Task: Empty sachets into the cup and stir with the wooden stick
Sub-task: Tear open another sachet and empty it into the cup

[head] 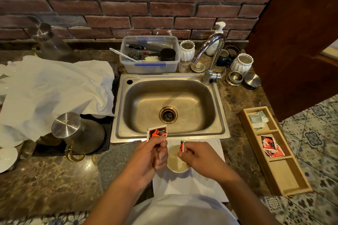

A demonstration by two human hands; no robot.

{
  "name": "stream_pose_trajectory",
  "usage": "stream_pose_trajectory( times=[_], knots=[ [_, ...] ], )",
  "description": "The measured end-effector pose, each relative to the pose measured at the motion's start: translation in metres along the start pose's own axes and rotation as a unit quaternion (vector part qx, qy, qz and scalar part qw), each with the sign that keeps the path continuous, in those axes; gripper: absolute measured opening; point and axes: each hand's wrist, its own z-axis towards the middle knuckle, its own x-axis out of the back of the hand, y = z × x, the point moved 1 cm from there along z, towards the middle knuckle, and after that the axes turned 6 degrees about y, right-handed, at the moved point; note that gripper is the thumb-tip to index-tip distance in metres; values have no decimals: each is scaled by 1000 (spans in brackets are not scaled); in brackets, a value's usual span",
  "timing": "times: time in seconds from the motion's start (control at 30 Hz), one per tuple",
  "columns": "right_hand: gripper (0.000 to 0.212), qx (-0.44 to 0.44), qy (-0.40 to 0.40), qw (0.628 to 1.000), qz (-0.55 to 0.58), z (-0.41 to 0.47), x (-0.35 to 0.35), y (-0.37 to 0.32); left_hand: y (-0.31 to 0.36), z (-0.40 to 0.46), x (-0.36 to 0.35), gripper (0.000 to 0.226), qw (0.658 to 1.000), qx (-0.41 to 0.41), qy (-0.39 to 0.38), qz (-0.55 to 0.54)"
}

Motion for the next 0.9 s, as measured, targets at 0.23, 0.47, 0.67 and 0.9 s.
stream_pose_trajectory(
  times=[0.23, 0.47, 0.67, 0.9],
  knots=[
    [22, 4, -5, 998, 57, -1, 5, 5, -3, 4, -5, 24, 1000, 0, -3, 2],
    [17, -51, 104, 976, 185, 1, 36, 34, 1, 12, -14, 25, 997, 28, -6, -74],
    [25, -172, 147, 960, 164, -5, 38, 104, 1, 17, -20, 25, 998, 29, -22, -48],
    [29, -350, 162, 911, 146, -19, 29, 162, 0, 26, -29, 25, 998, 43, -29, -32]
  ],
)
